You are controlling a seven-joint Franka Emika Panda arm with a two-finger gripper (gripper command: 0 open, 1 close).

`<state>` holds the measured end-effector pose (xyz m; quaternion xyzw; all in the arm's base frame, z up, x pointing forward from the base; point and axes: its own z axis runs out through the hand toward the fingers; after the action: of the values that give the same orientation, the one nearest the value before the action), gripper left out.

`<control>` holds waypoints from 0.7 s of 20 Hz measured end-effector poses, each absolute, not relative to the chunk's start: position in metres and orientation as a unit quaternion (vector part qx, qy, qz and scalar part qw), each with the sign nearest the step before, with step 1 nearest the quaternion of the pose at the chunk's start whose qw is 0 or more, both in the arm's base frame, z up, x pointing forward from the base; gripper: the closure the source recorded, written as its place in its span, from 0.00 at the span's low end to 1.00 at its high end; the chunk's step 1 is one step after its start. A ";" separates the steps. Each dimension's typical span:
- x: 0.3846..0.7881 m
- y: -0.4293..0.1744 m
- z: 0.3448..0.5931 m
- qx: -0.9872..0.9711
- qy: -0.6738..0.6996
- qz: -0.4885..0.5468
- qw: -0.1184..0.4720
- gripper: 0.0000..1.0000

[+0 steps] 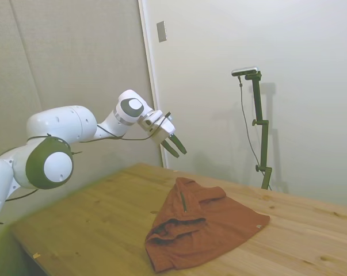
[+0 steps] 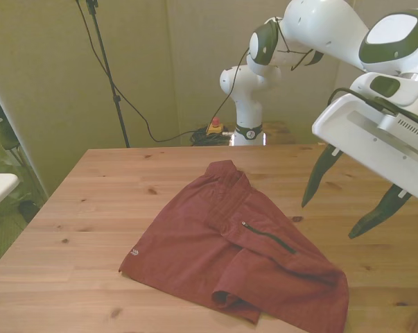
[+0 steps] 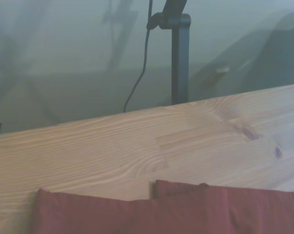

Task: Unfold the shorts

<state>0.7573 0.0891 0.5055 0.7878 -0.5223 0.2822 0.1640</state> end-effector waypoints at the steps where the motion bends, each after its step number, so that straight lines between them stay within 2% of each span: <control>1: 0.753 0.087 0.507 0.790 -0.521 0.281 0.161 0.00; 7: 0.724 0.053 0.508 0.804 -0.516 0.255 0.149 0.00; 8: 0.702 0.032 0.508 0.812 -0.512 0.240 0.147 0.00; 10: 0.693 0.028 0.500 0.823 -0.496 0.238 0.142 0.00; 14: 0.662 -0.007 0.500 0.861 -0.453 0.211 0.092 0.00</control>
<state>0.6620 -0.0068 0.5000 0.8609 -0.4535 0.2111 0.0924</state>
